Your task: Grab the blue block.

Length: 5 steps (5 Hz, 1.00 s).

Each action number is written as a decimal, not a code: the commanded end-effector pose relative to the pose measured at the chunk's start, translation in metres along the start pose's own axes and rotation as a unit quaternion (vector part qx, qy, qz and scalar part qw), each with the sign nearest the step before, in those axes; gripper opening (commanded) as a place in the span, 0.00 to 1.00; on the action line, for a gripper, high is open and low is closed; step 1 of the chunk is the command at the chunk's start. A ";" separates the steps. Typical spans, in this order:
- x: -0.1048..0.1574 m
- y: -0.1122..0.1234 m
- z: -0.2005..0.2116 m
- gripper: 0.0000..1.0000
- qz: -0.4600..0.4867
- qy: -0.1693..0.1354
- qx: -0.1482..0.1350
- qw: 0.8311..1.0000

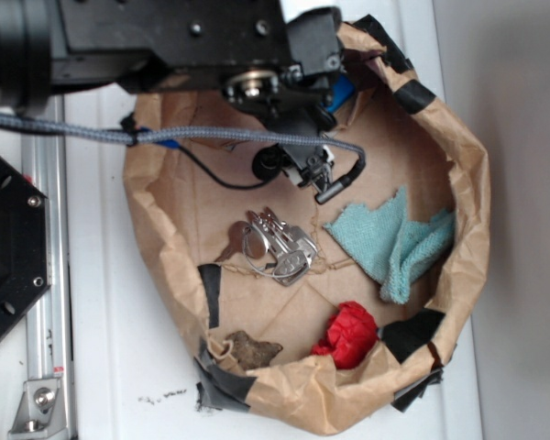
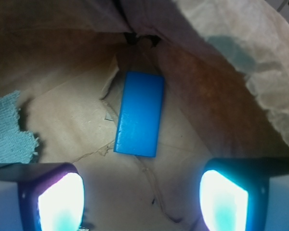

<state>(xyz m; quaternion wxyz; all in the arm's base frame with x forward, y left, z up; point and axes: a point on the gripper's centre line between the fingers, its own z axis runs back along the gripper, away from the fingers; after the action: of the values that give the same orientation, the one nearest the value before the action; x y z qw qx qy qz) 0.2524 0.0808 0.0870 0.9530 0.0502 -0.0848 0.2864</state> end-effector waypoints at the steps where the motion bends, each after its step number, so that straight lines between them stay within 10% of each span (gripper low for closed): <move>1: 0.012 0.011 0.010 1.00 0.010 -0.020 -0.003 1.000; 5: 0.044 -0.002 -0.060 1.00 0.063 -0.049 -0.022 0.997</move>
<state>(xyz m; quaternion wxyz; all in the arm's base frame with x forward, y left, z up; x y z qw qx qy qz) 0.2901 0.1055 0.0225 0.9311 0.0413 -0.1163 0.3432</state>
